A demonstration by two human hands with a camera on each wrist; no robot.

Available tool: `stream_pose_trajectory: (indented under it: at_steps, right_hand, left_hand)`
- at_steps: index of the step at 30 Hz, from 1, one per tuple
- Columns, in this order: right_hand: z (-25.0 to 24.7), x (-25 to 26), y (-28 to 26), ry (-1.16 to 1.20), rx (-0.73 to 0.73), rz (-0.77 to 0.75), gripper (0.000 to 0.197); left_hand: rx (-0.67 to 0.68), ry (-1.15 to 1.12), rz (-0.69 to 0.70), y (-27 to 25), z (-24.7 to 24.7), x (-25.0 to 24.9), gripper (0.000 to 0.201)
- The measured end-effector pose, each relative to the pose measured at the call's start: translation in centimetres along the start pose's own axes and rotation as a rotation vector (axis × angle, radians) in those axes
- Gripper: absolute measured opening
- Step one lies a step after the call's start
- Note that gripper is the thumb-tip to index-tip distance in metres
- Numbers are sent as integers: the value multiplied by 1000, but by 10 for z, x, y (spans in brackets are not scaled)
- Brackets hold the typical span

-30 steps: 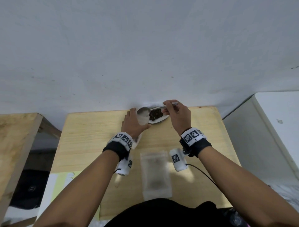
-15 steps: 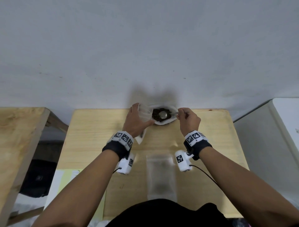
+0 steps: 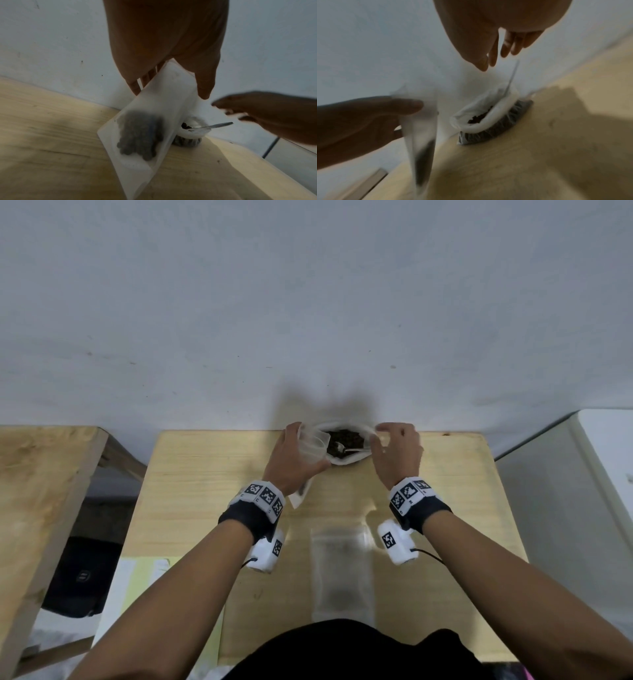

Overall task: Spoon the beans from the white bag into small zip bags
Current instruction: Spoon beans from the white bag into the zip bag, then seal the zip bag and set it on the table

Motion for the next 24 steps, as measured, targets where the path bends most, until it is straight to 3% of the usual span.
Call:
stream_pose_trajectory:
  at_steps: [2, 4, 6, 10, 13, 20, 24]
  right_hand:
    - [-4, 22, 1, 164, 134, -131, 22]
    - [-6, 42, -1, 267, 342, -166, 26]
    - [-5, 51, -3, 300, 442, -171, 22]
    - [-6, 48, -3, 235, 399, -192, 15]
    - [-11, 43, -2, 234, 403, -191, 14]
    - [-21, 50, -2, 418, 373, -165, 10]
    - [-25, 51, -3, 638, 371, -110, 25]
  left_hand:
    - [11, 23, 30, -3, 5, -1, 84]
    - [22, 49, 67, -6, 11, -2, 79]
    - [37, 48, 92, -11, 13, -5, 81]
    - [112, 35, 125, -21, 4, -7, 91]
    - [147, -1, 127, -22, -9, -5, 74]
    - [15, -112, 115, -22, -23, -14, 37]
    - [-94, -207, 93, -19, -27, -20, 45]
Point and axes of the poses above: each hand's wrist, its own y-axis towards the middle knuckle, its own z-axis out of the palm, x = y × z, the point moved 1 cm from there along y, towards the middle knuckle, and after that the axes turned 9 degrees about -z, right-handed, at the moved point
